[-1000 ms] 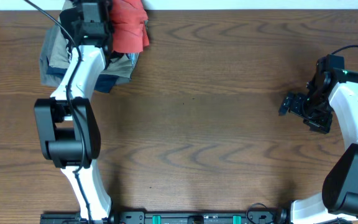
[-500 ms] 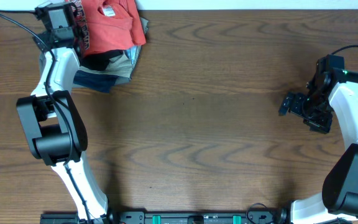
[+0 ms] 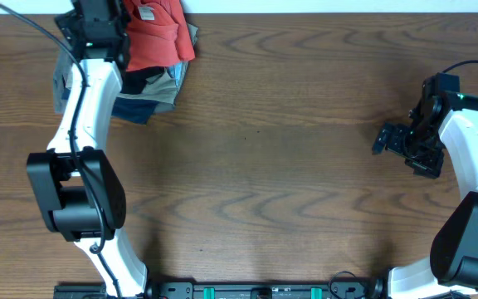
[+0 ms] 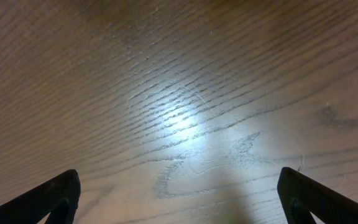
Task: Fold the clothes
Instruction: 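Lower the coral bundle onto the top of the clothes stack with the left gripper, then open the left gripper and pull it back from the stack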
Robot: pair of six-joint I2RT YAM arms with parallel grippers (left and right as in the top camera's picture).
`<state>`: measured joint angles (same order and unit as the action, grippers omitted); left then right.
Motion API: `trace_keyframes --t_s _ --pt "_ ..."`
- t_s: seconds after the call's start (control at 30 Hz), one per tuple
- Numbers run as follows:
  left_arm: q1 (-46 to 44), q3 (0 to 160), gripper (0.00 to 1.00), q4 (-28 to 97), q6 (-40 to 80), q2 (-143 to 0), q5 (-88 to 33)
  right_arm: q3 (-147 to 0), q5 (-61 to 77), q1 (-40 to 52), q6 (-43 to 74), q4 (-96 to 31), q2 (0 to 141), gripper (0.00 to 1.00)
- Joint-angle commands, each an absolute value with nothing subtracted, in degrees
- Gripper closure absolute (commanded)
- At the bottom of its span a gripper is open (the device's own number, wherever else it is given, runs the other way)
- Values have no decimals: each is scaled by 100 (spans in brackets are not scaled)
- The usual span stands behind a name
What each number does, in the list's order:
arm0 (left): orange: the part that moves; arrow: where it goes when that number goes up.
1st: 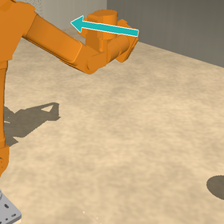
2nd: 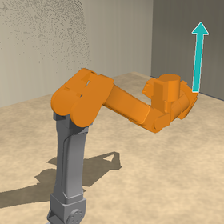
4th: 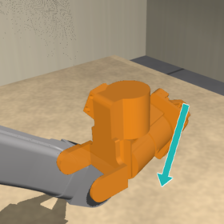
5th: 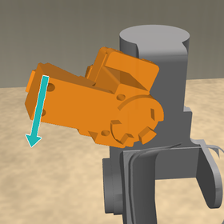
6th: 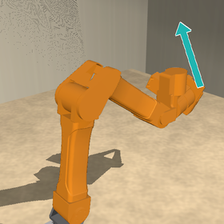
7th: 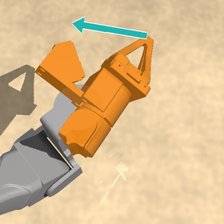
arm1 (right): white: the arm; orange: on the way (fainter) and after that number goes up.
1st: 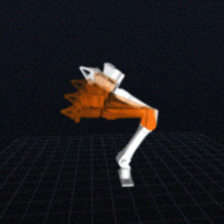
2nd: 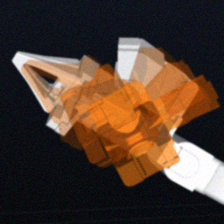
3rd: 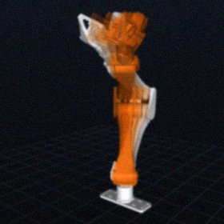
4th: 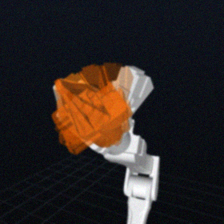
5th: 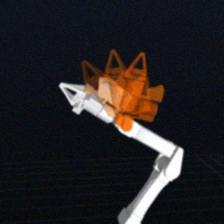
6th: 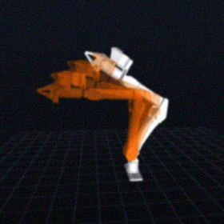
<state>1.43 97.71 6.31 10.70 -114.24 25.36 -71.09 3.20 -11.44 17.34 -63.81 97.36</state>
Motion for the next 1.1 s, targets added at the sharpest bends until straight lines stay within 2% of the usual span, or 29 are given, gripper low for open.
trace_keyframes --t_s 0.0,0.2,0.4,0.57,0.83,0.9,1.0,1.07 --pt "148 9806 10 600 1170 -11627 2134 -7168 338 -1160 1712 -6383 9719 1" --pt "174 9806 23 -183 1168 -12011 1151 -7168 338 -1162 1712 -6381 9719 1" --pt "172 9806 23 -926 1133 -12652 832 -7168 338 -1160 1712 -6381 9719 1" --pt "156 9806 22 -709 666 -13150 622 -7168 338 -1160 1712 -6383 9719 1" --pt "150 9806 14 -276 434 -12875 703 -7168 338 -1160 1712 -6381 9719 1" --pt "145 9806 5 -209 438 -12554 705 -7168 340 -1160 1712 -6381 9719 1" --pt "148 9806 0 3 458 -12001 705 -7168 338 -1160 1712 -6381 9719 1" --pt "158 9806 2 213 458 -11657 705 -7168 338 -1162 1710 -6383 9719 1"
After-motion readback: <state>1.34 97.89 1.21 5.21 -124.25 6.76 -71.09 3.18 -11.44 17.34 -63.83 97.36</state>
